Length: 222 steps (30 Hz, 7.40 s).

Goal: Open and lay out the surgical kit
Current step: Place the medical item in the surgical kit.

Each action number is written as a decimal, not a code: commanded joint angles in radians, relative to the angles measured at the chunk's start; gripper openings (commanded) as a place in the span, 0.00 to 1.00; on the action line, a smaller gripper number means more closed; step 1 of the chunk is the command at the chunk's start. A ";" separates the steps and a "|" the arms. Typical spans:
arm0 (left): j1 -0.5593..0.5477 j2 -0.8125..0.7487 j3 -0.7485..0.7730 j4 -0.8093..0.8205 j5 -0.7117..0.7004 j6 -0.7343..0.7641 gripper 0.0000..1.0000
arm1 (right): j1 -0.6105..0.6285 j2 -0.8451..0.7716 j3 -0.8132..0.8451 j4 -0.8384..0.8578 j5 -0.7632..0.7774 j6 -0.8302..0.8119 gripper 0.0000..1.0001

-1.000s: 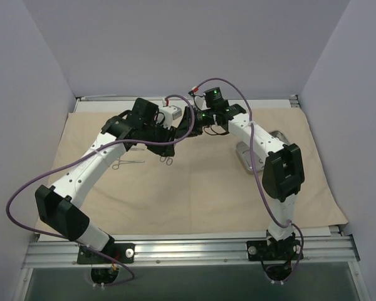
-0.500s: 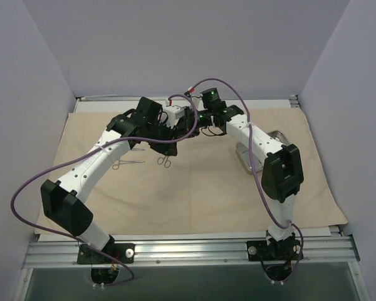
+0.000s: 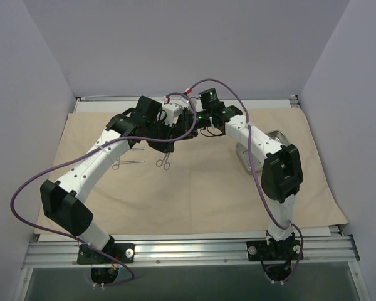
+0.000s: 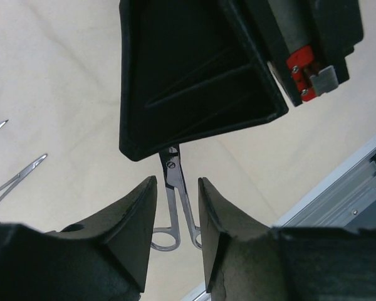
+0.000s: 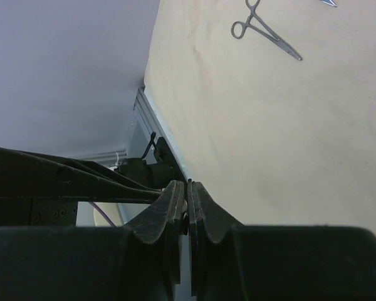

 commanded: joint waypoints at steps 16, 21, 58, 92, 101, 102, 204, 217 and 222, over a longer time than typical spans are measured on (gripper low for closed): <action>0.006 0.003 0.020 0.013 -0.003 0.051 0.19 | 0.021 -0.045 0.018 0.028 -0.068 -0.015 0.00; 0.006 0.005 0.009 0.028 0.000 0.062 0.02 | 0.021 -0.044 0.024 0.031 -0.069 -0.015 0.00; 0.131 0.120 -0.499 0.163 -0.569 0.792 0.02 | -0.199 -0.372 -0.468 -0.288 0.452 -0.133 0.55; 0.242 -0.008 -0.585 0.173 -0.157 1.050 0.02 | -0.202 -0.353 -0.519 -0.251 0.442 -0.117 0.54; 0.256 0.077 -0.390 0.177 -0.203 1.024 0.02 | -0.203 -0.370 -0.557 -0.228 0.432 -0.110 0.54; 0.256 0.089 -0.343 0.171 -0.230 1.040 0.02 | -0.206 -0.372 -0.556 -0.230 0.432 -0.111 0.54; 0.412 0.723 0.293 0.084 -0.040 1.406 0.19 | -0.219 -0.287 -0.628 -0.279 0.474 -0.193 0.53; 0.421 0.707 0.264 0.102 -0.054 1.397 0.29 | -0.222 -0.295 -0.640 -0.277 0.471 -0.196 0.53; 0.420 0.704 0.262 0.097 -0.052 1.393 0.94 | -0.222 -0.297 -0.646 -0.276 0.468 -0.199 0.53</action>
